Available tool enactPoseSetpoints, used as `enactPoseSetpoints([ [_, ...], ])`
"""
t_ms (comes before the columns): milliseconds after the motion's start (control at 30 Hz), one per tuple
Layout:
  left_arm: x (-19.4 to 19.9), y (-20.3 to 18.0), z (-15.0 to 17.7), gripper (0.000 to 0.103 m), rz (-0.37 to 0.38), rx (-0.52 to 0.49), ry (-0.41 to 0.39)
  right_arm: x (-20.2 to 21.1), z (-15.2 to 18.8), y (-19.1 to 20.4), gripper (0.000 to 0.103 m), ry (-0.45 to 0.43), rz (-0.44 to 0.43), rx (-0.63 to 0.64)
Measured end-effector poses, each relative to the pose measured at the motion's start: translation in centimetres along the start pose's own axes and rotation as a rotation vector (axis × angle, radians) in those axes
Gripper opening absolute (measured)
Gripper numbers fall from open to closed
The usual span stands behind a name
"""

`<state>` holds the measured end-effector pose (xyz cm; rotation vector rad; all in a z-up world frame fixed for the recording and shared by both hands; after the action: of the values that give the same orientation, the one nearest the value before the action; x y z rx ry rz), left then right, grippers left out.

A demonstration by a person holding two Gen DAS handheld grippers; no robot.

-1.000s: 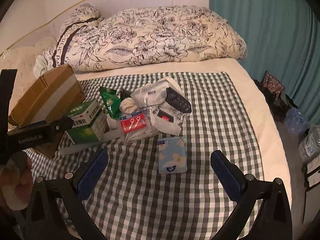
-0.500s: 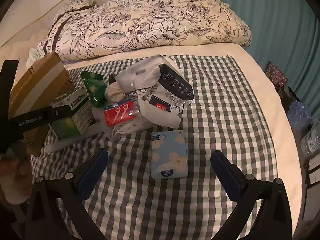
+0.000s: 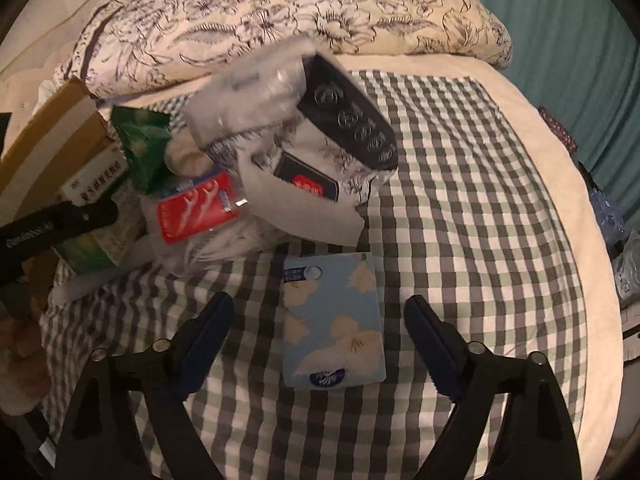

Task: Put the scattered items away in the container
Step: 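Grasp the green medicine box with the left tool while the right tool grasps the blue tissue pack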

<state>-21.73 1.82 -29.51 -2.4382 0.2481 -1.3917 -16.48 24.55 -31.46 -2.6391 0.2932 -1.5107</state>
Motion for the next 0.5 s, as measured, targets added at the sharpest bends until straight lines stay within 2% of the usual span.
enactPoseSetpoints([
  [133,-0.6,-0.1,0.1,0.101,-0.002,-0.006,0.005,-1.5,0.3,-0.1,0.071,0.031,0.021,-0.001],
  [233,-1.1,-0.1,0.2,0.097,0.002,-0.008,0.011,-2.1,0.6,-0.2,0.070,0.043,0.026,0.000],
  [500,-1.2,-0.6,0.5,0.095,-0.036,-0.044,0.004,-2.2,0.7,0.0,0.069,0.041,0.034,0.001],
])
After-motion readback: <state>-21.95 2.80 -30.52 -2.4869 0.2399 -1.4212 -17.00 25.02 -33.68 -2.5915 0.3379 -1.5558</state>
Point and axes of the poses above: each gripper's, at about its wrist camera, not at the fingertips, and x roughly against the way its jaws point, y to its left, z to its underside, the point moved 3 cm from there along -x, roughly the way its jaws point, and after that the axes turned 13 degrees about z, right-handed, at the moved point
